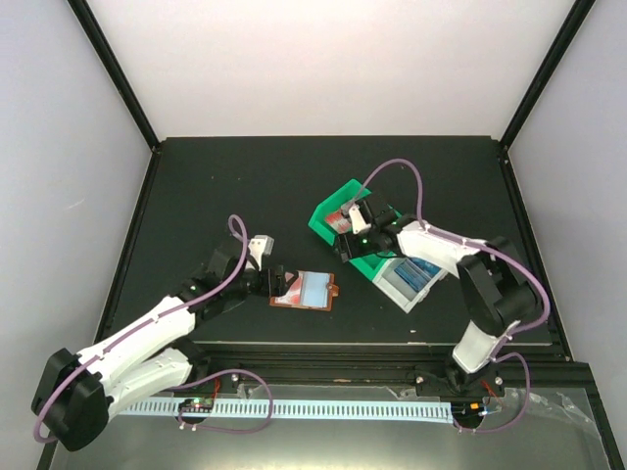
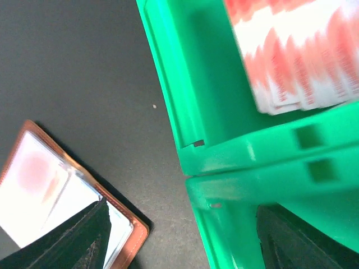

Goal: Put the credit cards into the card holder
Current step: Adjust the storage box at the center of the board.

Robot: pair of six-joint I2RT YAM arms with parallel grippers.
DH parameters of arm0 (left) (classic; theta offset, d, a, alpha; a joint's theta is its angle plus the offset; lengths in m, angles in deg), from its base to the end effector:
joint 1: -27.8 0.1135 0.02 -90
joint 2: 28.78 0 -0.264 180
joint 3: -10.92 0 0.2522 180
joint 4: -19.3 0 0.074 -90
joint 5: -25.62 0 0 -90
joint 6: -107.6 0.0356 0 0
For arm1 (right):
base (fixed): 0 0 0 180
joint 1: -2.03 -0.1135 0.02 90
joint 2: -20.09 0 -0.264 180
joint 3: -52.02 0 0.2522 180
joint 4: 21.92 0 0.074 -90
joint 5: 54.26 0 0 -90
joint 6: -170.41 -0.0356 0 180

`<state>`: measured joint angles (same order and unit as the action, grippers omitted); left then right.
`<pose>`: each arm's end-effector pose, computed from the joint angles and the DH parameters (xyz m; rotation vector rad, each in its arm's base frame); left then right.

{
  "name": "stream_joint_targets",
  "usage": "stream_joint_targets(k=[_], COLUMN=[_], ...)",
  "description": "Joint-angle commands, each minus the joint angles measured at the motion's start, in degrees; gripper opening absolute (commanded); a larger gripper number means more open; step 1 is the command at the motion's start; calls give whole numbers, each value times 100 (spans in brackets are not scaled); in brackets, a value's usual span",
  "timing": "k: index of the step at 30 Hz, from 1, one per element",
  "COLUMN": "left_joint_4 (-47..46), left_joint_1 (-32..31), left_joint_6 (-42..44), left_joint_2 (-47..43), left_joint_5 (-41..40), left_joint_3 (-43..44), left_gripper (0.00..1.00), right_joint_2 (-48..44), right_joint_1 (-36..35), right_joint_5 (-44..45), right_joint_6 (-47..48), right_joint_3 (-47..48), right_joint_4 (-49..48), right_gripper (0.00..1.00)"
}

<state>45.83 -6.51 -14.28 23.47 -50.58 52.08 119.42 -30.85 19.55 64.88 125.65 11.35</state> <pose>0.1537 -0.1152 0.2075 0.1901 2.3516 -0.8712 0.2850 0.1961 0.1719 -0.5102 2.6403 0.6544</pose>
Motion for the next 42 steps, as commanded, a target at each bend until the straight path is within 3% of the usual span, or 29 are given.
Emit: stream_joint_targets(k=[1, 8, 14, 21, 30, 42], left_joint_4=[-458, -1530, -2024, -2496, -2158, -1777], left_joint_1=[37, -82, -480, -920, -1419, -1491], left_joint_6=[-174, -725, -871, -1522, -1402, -1263], left_joint_2=[206, 1126, 1831, 2696, 3824, 4354], left_joint_5=[153, 9, 35, -99, -235, -510], left_joint_3=[190, 456, 840, 1141, 2049, 2595], left_gripper=[82, 99, 99, 96, 94, 94], right_joint_2=[-975, -2612, -3311, -2710, -2109, -1436], right_joint_1=[36, 289, 632, 892, 960, 951], right_joint_5=[712, 2365, 3149, 3213, 2789, 2498], right_joint_6=[19, -567, -1180, -1081, -1056, -787], right_joint_3=[95, -511, -1133, -1311, -1381, -874], right_joint_4=[402, 1607, 2353, 2601, 2211, 1857], right_gripper=[73, 77, 75, 60, 64, 64])
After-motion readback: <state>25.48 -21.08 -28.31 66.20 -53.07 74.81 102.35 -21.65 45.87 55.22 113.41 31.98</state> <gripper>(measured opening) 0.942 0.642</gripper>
